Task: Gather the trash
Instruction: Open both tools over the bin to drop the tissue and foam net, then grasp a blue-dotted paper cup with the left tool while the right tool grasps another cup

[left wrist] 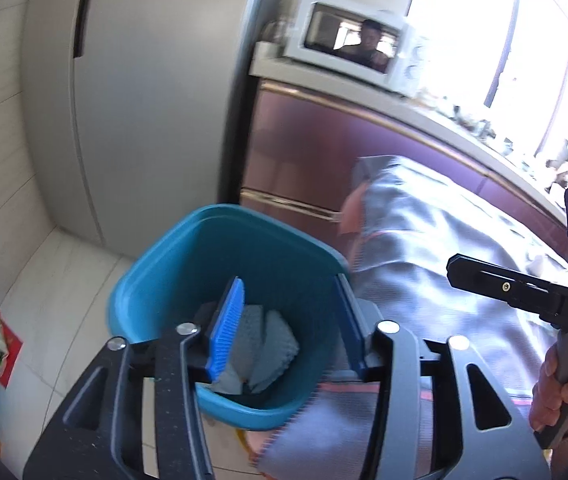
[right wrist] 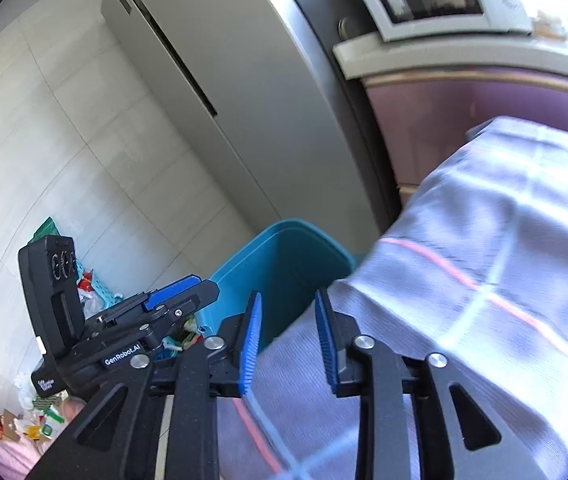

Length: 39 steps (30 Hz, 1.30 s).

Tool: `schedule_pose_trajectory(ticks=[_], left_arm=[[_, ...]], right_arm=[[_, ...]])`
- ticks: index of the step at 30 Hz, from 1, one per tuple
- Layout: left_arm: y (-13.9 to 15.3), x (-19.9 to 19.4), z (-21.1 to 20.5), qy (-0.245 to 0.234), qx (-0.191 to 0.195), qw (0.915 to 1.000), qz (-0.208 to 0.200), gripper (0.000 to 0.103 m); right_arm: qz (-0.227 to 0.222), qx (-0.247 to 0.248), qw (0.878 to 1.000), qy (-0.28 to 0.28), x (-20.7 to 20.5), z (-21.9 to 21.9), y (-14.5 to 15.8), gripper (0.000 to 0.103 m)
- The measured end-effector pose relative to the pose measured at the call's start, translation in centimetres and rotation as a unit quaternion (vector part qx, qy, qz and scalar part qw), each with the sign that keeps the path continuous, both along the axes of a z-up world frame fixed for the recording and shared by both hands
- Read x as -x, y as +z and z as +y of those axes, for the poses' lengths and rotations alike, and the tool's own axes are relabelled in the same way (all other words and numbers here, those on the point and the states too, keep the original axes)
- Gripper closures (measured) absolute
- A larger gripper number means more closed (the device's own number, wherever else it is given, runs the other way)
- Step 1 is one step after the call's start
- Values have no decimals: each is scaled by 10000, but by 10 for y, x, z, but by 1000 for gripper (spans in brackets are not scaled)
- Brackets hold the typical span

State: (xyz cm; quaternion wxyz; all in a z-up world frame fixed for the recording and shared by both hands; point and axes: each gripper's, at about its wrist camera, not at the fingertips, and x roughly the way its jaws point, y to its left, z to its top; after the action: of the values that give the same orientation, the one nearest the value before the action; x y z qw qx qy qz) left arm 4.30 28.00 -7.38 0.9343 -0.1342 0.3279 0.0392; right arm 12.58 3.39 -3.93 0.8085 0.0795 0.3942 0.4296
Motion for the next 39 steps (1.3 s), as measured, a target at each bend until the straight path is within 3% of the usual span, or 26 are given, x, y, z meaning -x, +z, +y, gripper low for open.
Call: schedule_pose_trajectory(ticks=[8,15,22,28,30,32,35,39], left_arm=[[16,-4,-73,-1073,59,9939,-246,53],[20,-14,-145,-1985,175,9797,-210,53],[23,-13,-211,-2673,170,9633,-199,52],[32,-19,-263,-3256,107,9450,-279,48],[35,-22,-281,-3442,78,9383,-312,45],[37,-25,-300,-3604,51,9323,-315,41],[38,-31,-330,-3807,-6,9243,-280,37],[33,-42,-366,-3943,-195,9186,-161,32]], right_arm=[[-554,-49,9951,-819,33,-94,23,70],[-709,-17,9807,-1823,65,-183,28,69],[-846,202,9513,-2957,100,-266,28,64],[-873,342,9111,-4013,126,-345,22,55],[-822,375,8977,-4313,132,-366,16,47],[-734,350,8897,-4492,133,-381,9,44],[-510,256,8860,-4602,133,-398,-2,40],[-384,326,8941,-4451,132,-396,-15,35]])
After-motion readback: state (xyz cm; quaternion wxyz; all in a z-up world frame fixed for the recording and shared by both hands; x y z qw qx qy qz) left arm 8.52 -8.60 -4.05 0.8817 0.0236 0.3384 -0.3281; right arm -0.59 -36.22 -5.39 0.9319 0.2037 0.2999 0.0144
